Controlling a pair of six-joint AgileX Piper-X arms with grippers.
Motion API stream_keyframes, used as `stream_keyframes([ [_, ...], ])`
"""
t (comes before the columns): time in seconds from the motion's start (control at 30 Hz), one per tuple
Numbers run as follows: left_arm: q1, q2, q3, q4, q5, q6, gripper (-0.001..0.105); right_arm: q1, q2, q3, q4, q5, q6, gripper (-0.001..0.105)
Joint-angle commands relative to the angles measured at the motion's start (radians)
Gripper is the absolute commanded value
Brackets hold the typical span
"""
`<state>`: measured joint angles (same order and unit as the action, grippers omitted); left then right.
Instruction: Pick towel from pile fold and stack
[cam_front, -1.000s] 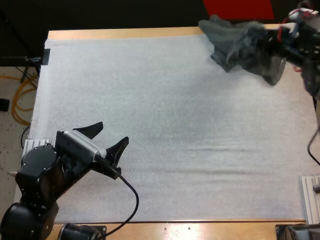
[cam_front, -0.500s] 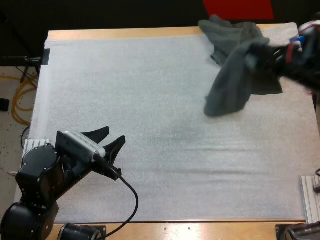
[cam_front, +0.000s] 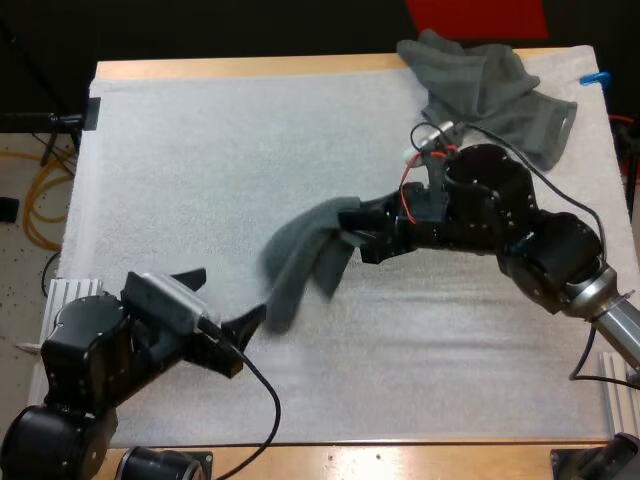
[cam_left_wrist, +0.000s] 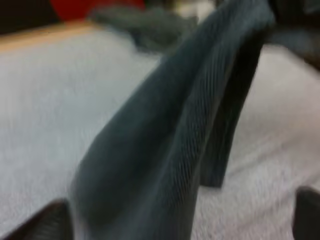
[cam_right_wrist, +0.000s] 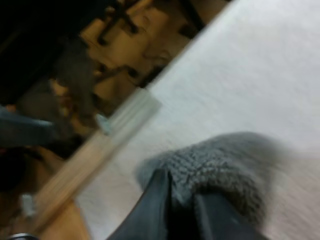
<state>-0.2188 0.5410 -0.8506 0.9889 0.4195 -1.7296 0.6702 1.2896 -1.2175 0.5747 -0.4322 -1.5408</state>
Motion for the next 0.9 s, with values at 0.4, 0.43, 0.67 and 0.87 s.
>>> stream_keyframes([
  [0.4, -0.003, 0.001, -0.008, 0.037, 0.001, 0.03, 0.088, -0.284, 0.163, 0.269, 0.072, 0.3, -0.053, 0.0],
  [0.43, -0.003, 0.001, -0.008, 0.037, 0.001, 0.03, 0.088, -0.301, 0.167, 0.269, 0.073, 0.3, -0.053, 0.0],
  [0.67, -0.003, 0.001, -0.008, 0.037, 0.001, 0.03, 0.088, -0.455, 0.168, 0.214, 0.192, 0.27, -0.104, 0.048],
  [0.87, -0.003, 0.018, -0.008, 0.037, 0.001, 0.03, 0.088, -0.508, 0.14, 0.203, 0.321, 0.278, -0.19, 0.075],
])
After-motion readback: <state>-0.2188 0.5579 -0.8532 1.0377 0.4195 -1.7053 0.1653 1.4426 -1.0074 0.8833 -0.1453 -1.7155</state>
